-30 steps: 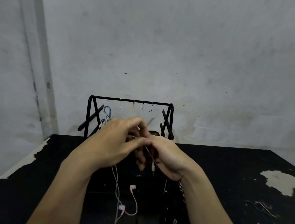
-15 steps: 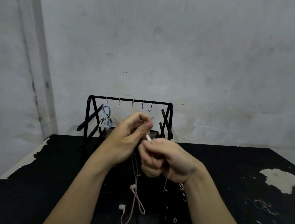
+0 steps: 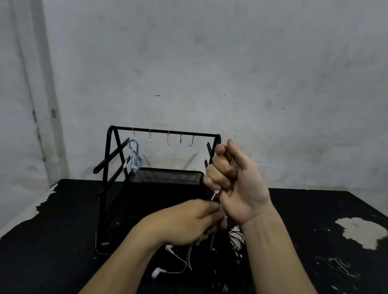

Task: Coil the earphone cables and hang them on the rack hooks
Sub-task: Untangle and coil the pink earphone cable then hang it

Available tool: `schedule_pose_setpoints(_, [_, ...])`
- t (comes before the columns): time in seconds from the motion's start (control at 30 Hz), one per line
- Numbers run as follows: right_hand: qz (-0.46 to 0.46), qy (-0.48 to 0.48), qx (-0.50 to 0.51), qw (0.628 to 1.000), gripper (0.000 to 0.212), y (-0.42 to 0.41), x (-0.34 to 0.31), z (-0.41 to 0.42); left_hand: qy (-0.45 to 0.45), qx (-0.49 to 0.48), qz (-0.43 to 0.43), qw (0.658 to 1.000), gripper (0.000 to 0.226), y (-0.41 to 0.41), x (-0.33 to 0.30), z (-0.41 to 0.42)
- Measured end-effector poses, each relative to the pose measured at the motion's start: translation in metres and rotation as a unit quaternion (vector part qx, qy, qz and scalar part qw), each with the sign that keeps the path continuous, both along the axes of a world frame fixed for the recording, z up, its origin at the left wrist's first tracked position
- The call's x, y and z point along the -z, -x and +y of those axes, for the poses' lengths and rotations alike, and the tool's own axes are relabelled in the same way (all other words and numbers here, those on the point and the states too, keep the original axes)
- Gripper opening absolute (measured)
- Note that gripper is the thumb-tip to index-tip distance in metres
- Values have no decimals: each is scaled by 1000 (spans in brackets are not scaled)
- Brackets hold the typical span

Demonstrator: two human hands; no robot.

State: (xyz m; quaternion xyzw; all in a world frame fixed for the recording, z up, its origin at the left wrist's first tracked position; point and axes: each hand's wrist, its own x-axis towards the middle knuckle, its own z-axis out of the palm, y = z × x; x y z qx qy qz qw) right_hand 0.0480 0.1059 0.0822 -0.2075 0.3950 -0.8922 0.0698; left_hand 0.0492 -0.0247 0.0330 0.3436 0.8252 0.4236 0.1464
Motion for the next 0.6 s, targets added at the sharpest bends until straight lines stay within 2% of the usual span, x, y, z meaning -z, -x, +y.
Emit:
schedule_pose_setpoints(0.1, [-1,-34,68,997,39,5,3,1,99,1,25,995,27,-12,-12,-8])
schedule_pose_setpoints(0.23, [7,-99,118,988,42,5,10,-6,145,-35,69,986,28,-27,-35,-26])
schedule_pose_setpoints(0.3, [12,-136,134,981,43,6,12,-11,143,-51,93,984,30,-33,-46,-37])
schedule_pose_setpoints(0.43, [7,-164,150,975,43,10,18,-21,150,-6,69,986,31,-45,-57,-47])
schedule_pose_setpoints(0.5, [5,-187,131,974,43,11,23,-23,133,-16,111,985,28,-44,-59,-49])
schedule_pose_setpoints(0.6, [33,-256,77,963,43,9,28,-23,84,-86,202,972,25,-34,-62,-59])
